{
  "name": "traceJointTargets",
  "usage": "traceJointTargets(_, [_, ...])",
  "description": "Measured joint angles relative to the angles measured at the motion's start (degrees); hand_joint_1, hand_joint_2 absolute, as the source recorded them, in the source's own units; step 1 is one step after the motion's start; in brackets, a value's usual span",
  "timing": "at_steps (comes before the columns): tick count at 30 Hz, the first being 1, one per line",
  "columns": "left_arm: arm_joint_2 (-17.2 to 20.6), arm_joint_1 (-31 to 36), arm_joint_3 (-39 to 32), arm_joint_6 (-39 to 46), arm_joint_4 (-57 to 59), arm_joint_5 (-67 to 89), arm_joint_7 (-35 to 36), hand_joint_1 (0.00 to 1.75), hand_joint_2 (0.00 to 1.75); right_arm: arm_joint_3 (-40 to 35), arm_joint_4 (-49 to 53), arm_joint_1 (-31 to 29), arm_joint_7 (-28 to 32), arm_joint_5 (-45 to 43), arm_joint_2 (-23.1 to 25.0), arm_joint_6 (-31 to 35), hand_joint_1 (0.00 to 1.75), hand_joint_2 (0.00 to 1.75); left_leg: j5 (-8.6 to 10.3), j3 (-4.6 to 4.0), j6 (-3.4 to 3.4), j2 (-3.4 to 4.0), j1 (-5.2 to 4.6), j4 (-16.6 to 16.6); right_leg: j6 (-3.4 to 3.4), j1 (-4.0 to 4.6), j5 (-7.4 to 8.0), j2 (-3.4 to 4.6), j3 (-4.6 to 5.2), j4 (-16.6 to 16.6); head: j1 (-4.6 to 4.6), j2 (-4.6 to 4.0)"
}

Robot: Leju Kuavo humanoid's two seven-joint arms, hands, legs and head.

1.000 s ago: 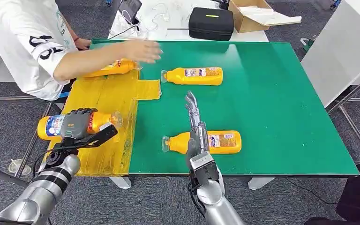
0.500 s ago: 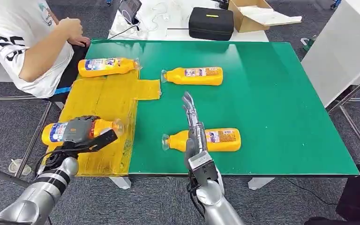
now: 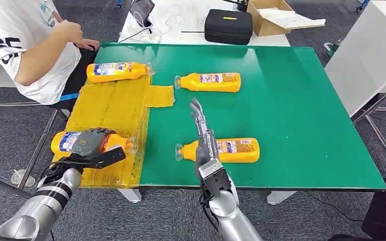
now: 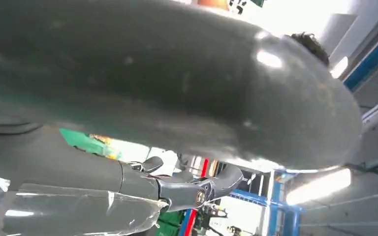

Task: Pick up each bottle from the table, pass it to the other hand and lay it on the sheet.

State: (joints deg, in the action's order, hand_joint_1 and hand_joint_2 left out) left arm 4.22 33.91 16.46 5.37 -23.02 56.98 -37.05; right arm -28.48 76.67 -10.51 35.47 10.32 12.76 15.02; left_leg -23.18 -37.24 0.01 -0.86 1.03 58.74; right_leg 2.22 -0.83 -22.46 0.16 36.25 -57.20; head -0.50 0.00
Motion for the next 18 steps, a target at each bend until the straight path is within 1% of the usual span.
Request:
traceJointTargets(3, [-0.1, 0.1, 0.1, -2.5, 0.0, -0.7, -1.0, 0.0, 1.75, 0.0, -0.8, -0.1, -0.1, -0.2, 0.2, -0.3, 0.0, 0.0, 0.0, 0.05, 0.0, 0.0, -0.01, 0.0, 0.0, -0.02, 0.0, 0.01, -0.05, 0.0, 0.0, 0.0])
traceJointTargets(6, [0.0, 0.2, 0.2, -7.3, -0.2, -3.6, -2.7, 0.0, 1.75, 0.0, -1.6, -0.4, -0.1, -0.3, 0.3, -0.9, 0.0, 0.0, 0.0, 0.16, 0.0, -0.01, -0.01, 0.0, 0.0, -0.02, 0.0, 0.0, -0.18, 0.0, 0.0, 0.0])
traceJointTargets(9, [0.4, 0.0, 1.6, -14.4, -1.9, -10.2, -3.0, 0.0, 1.75, 0.1, -2.4, -0.6, -0.1, -0.5, 0.5, -1.4, 0.0, 0.0, -0.01, 0.25, -0.01, -0.03, -0.01, 0.0, 0.0, -0.02, 0.0, -0.01, -0.27, 0.0, 0.0, 0.0])
traceJointTargets(11, [1.0, -0.5, 3.4, -17.0, -3.5, -14.8, -3.2, 0.0, 1.75, 0.2, -3.0, -0.9, -0.1, -0.7, 0.6, -1.6, 0.0, 0.0, 0.0, 0.28, -0.01, -0.1, -0.01, 0.0, 0.02, -0.01, -0.06, -0.04, -0.3, 0.0, -0.02, 0.0])
traceJointTargets(16, [1.4, -1.5, 5.7, -17.6, -5.3, -15.8, -3.4, 0.0, 1.75, 0.2, -3.9, -1.3, -0.1, -0.7, 0.7, -1.8, 0.0, 0.0, 0.05, 0.3, -0.07, -0.24, 0.0, 0.0, 0.03, -0.01, -0.07, -0.13, -0.35, 0.0, 0.0, 0.0])
traceJointTargets(17, [1.4, -1.6, 6.0, -17.7, -5.6, -15.8, -3.4, 0.0, 0.0, 0.2, -4.0, -1.3, -0.1, -0.7, 0.8, -1.8, 0.0, 0.0, 0.06, 0.31, -0.09, -0.24, 0.0, 0.0, 0.03, -0.01, -0.06, -0.12, -0.36, 0.0, 0.02, 0.0])
traceJointTargets(18, [1.4, -1.8, 6.2, -18.1, -5.9, -16.6, -3.5, 0.0, 0.0, 0.2, -4.2, -1.3, -0.1, -0.7, 0.8, -1.8, 0.0, 0.0, 0.06, 0.32, -0.09, -0.24, 0.0, 0.0, 0.03, -0.01, -0.05, -0.12, -0.36, 0.0, 0.0, 0.0])
